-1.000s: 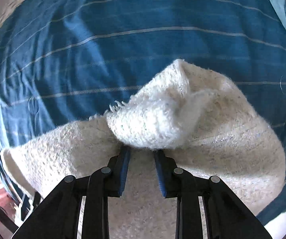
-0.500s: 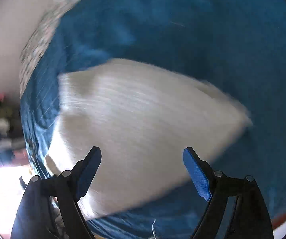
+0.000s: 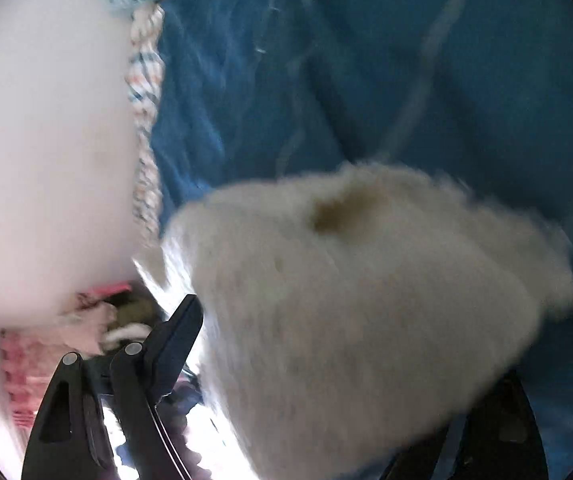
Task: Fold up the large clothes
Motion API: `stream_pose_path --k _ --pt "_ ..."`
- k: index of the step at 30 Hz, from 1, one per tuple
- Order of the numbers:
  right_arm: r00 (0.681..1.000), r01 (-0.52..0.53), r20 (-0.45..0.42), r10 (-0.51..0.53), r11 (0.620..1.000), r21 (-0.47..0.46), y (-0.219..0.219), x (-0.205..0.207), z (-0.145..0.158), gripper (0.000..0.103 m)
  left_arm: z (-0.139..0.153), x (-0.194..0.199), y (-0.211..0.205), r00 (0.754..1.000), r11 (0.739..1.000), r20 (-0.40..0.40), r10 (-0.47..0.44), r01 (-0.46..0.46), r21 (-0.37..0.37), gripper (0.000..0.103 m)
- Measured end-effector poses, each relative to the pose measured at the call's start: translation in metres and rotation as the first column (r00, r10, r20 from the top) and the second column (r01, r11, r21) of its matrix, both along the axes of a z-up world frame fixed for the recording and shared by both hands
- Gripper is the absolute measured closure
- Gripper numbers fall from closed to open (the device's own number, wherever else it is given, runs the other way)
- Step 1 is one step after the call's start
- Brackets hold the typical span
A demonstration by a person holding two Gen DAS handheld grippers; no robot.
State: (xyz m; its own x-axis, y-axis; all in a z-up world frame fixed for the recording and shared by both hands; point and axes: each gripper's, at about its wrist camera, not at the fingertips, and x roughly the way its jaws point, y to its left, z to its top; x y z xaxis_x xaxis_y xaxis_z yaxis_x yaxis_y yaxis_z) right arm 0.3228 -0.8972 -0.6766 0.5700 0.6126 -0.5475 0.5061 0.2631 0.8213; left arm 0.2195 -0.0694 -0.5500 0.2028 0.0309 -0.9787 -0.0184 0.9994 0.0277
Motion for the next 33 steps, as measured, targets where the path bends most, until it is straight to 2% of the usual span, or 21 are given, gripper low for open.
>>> stream_pose_path --k 1,2,3,5,9,11,15,17,19,21,23,26,27,29,32,33 --pt "1.0 -0.002 0.001 0.002 1.0 0.009 0.003 0.004 -0.001 0.045 0.0 -0.001 0.002 1.0 1.0 0.001 0.0 0.0 -0.012 0.0" --pt "1.0 0.002 0.005 -0.002 1.0 0.011 0.002 0.006 0.0 0.065 0.001 -0.002 0.003 1.0 1.0 0.006 -0.003 0.003 -0.014 0.0" --pt "1.0 0.009 0.022 -0.009 1.0 0.015 -0.004 0.009 0.005 0.073 0.001 -0.002 0.006 1.0 1.0 0.013 -0.009 0.009 -0.013 0.0" --pt "0.999 0.006 0.049 -0.007 1.0 0.009 -0.001 0.013 0.022 0.077 0.002 0.0 0.005 1.0 1.0 0.016 -0.011 0.011 -0.002 0.0" --pt "0.993 -0.016 0.115 0.018 1.0 -0.021 0.002 0.023 0.076 0.082 0.002 0.011 -0.012 0.999 0.999 0.032 -0.033 0.034 -0.001 0.0" --pt "0.988 -0.041 0.148 0.053 0.996 -0.081 0.0 0.031 0.111 0.082 0.001 0.019 -0.022 0.999 0.998 0.032 -0.038 0.039 -0.049 0.0" --pt "0.973 -0.084 0.191 0.128 0.971 -0.224 -0.005 0.046 0.169 0.082 -0.001 0.041 -0.049 0.998 0.976 0.039 -0.04 0.047 -0.214 0.0" --pt "0.962 -0.123 0.197 0.187 0.946 -0.299 -0.001 0.052 0.193 0.082 0.002 0.045 -0.045 1.0 0.96 0.027 0.0 0.007 -0.278 0.0" --pt "0.945 -0.184 0.195 0.264 0.917 -0.353 0.017 0.063 0.213 0.082 0.016 0.038 -0.016 0.995 0.943 0.022 0.099 -0.087 -0.322 0.0" --pt "0.918 -0.243 0.206 0.338 0.892 -0.38 0.05 0.073 0.227 0.082 0.033 0.016 0.027 0.98 0.923 0.023 0.199 -0.179 -0.34 0.0" --pt "0.876 -0.319 0.214 0.431 0.853 -0.413 0.092 0.079 0.239 0.082 0.044 -0.014 0.071 0.96 0.91 0.023 0.28 -0.258 -0.324 0.0" --pt "0.794 -0.447 0.22 0.567 0.789 -0.422 0.177 0.08 0.234 0.082 0.056 -0.079 0.152 0.916 0.895 0.029 0.399 -0.383 -0.231 0.0" --pt "0.771 -0.477 0.215 0.6 0.767 -0.429 0.199 0.078 0.23 0.082 0.053 -0.103 0.166 0.902 0.886 0.02 0.432 -0.42 -0.195 0.0" --pt "0.7 -0.562 0.186 0.689 0.693 -0.452 0.261 0.073 0.213 0.082 0.053 -0.148 0.203 0.866 0.858 0.0 0.5 -0.495 -0.136 0.0" --pt "0.621 -0.651 0.123 0.775 0.596 -0.469 0.327 0.059 0.175 0.082 0.055 -0.204 0.253 0.814 0.813 -0.011 0.581 -0.58 -0.055 0.0" --pt "0.597 -0.679 0.091 0.797 0.563 -0.472 0.348 0.049 0.159 0.082 0.054 -0.21 0.255 0.802 0.802 -0.009 0.597 -0.597 -0.035 0.0"
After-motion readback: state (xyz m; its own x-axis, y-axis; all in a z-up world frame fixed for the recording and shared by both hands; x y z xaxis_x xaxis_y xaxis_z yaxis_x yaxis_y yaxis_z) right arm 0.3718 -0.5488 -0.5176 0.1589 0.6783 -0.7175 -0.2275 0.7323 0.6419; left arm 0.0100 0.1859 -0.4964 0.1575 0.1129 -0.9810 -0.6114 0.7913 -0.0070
